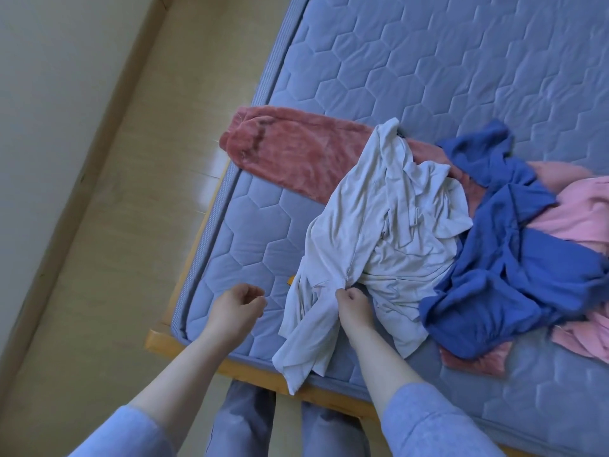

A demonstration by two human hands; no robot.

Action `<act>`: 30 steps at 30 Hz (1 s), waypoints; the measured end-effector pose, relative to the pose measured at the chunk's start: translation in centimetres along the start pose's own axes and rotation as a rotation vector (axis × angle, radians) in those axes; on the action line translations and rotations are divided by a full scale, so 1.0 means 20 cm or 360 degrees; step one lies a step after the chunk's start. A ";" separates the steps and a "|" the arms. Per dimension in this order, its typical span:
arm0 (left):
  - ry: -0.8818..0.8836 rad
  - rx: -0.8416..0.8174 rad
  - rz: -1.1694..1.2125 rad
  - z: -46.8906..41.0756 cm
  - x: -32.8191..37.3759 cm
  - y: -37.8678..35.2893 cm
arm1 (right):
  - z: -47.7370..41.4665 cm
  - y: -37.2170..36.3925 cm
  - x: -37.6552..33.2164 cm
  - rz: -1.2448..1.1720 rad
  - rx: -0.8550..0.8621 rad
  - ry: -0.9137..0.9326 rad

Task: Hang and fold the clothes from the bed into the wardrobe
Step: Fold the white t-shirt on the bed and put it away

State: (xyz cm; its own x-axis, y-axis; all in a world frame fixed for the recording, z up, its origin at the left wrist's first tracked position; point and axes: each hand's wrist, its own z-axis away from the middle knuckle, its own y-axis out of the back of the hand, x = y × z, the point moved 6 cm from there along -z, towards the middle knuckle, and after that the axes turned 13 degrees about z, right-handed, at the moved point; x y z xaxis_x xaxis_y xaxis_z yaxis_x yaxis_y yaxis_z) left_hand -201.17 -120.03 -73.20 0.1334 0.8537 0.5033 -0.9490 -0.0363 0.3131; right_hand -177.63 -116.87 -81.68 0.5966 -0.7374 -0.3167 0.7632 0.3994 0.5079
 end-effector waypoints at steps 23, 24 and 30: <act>-0.0664 -0.0153 0.0182 0.84 1.01 0.11 | 1.29 1.63 -0.99 0.0242 0.0705 0.1282; -0.0720 -0.0159 0.0181 0.90 1.08 0.13 | 1.36 1.70 -1.04 0.0197 0.0728 0.1313; -0.1059 -0.0178 0.0206 1.22 1.45 0.19 | 1.73 2.07 -1.27 -0.0173 0.0768 0.1417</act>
State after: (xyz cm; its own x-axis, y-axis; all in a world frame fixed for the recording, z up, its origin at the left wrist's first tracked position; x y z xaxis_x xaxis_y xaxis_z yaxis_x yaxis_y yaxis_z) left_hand -193.96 -108.14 -37.69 0.1302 0.3438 0.9300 -0.9881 -0.0319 0.1502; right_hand -169.77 -100.54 -25.00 0.6479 -0.0046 -0.7617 0.7605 -0.0532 0.6472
